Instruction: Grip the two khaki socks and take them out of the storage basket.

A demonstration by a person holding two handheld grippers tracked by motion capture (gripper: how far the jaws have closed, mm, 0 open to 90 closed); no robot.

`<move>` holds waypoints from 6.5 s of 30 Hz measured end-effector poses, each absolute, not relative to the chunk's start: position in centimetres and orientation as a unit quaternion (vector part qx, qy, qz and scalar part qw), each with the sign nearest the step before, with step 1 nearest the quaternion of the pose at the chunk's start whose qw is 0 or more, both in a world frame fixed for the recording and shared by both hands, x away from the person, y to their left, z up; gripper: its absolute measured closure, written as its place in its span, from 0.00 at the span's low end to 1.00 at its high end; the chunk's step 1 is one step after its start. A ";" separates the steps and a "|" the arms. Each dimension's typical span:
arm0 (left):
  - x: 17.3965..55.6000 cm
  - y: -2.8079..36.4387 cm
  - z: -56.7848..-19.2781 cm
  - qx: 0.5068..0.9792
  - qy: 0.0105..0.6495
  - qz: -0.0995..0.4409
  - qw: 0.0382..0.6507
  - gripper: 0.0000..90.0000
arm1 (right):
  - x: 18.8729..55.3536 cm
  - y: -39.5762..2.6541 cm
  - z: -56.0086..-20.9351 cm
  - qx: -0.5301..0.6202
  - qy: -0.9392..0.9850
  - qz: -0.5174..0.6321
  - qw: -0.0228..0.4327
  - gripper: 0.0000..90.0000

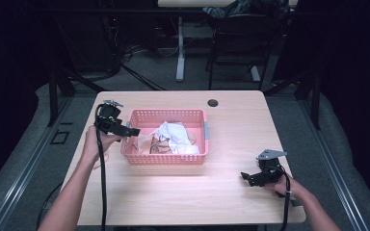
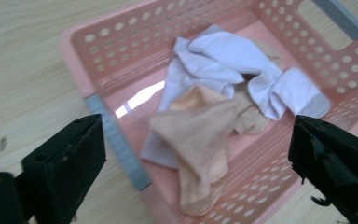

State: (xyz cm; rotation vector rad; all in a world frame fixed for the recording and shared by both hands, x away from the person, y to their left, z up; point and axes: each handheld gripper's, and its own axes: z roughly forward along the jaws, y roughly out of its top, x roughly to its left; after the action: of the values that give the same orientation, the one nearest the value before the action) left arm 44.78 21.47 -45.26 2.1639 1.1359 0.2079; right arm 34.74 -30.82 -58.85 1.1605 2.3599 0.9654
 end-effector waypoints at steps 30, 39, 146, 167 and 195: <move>47.5 15.3 -51.0 0.860 0.458 0.065 0.214 0.27 | 34.7 -30.8 -58.9 0.407 0.830 0.341 0.170 0.00; 48.1 15.2 -51.7 0.868 0.458 0.065 0.180 0.83 | 34.7 -30.9 -58.9 0.405 0.831 0.341 0.171 0.00; 44.1 31.8 -42.4 0.794 0.536 0.109 0.265 0.93 | 34.7 -30.8 -58.9 0.406 0.830 0.343 0.169 0.00; 45.2 31.9 -48.8 0.789 0.563 0.075 0.233 0.93 | 34.7 -30.8 -58.9 0.406 0.830 0.343 0.169 0.00; 45.4 32.0 -50.0 0.763 0.589 0.106 0.244 0.17 | 34.7 -30.8 -58.9 0.407 0.829 0.343 0.170 0.00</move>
State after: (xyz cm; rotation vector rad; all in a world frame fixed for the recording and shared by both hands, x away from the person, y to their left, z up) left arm 45.35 32.00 -49.99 2.0841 1.6090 0.2884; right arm 34.72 -30.84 -58.91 1.1564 2.3566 0.9756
